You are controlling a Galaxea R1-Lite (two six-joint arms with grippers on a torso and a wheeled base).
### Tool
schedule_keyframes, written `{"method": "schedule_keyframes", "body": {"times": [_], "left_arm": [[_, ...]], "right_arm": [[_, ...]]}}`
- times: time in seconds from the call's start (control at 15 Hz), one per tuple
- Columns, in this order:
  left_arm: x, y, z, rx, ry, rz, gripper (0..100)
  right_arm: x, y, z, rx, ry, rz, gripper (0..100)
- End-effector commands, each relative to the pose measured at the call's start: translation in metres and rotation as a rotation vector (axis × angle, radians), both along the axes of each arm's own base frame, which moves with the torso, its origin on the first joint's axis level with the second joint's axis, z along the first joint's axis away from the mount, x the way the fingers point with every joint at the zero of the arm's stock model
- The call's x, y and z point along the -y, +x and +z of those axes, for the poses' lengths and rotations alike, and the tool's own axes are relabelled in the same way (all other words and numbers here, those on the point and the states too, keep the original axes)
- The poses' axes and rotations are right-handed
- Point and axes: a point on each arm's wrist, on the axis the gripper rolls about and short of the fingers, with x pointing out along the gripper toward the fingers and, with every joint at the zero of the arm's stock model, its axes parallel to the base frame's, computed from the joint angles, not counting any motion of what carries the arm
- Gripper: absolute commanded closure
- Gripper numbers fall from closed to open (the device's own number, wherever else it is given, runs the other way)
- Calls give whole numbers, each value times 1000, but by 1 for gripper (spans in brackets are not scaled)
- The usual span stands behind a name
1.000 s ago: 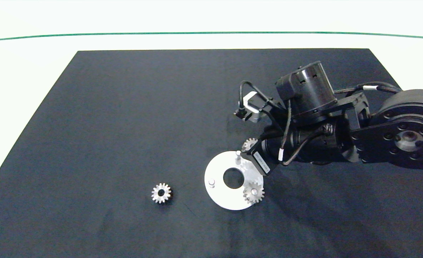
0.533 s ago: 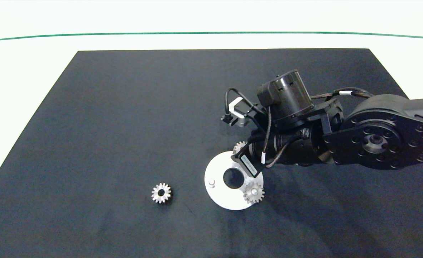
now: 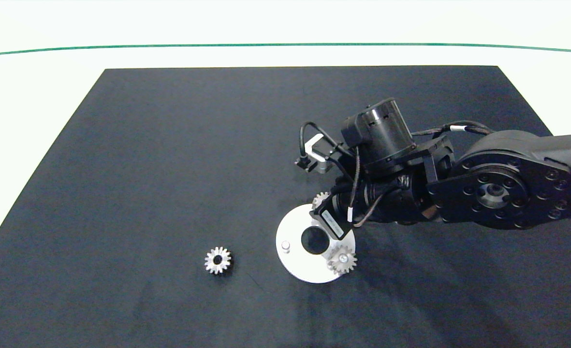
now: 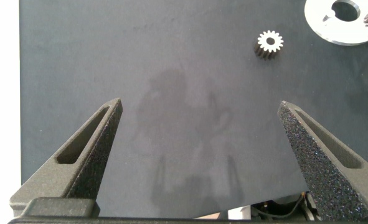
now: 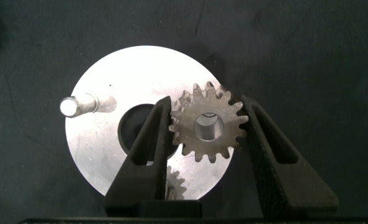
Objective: Install three planetary gears onto the carrier pins
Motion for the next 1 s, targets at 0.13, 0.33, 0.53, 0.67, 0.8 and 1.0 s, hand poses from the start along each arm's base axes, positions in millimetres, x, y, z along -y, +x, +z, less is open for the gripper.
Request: {"method": "schedule_keyframes", "body": {"times": [0.13, 0.33, 0.53, 0.67, 0.8, 1.0], "left_arm": [[0, 0, 0, -4, 1, 0, 0], [0, 0, 0, -2, 1, 0, 0], [0, 0, 1, 1, 1, 0, 0], [0, 0, 2, 1, 1, 0, 0], [0, 0, 2, 1, 0, -2, 0], [0, 0, 2, 1, -1, -10, 0]], "right_arm": [[0, 1, -2, -5, -8, -3, 78], [1, 1, -2, -4, -6, -4, 78], [1, 2, -3, -8, -8, -6, 78], [2, 2, -2, -6, -6, -8, 78], [3, 4, -2, -4, -3, -13, 78], [5, 6, -1, -2, 1, -21, 78]]}}
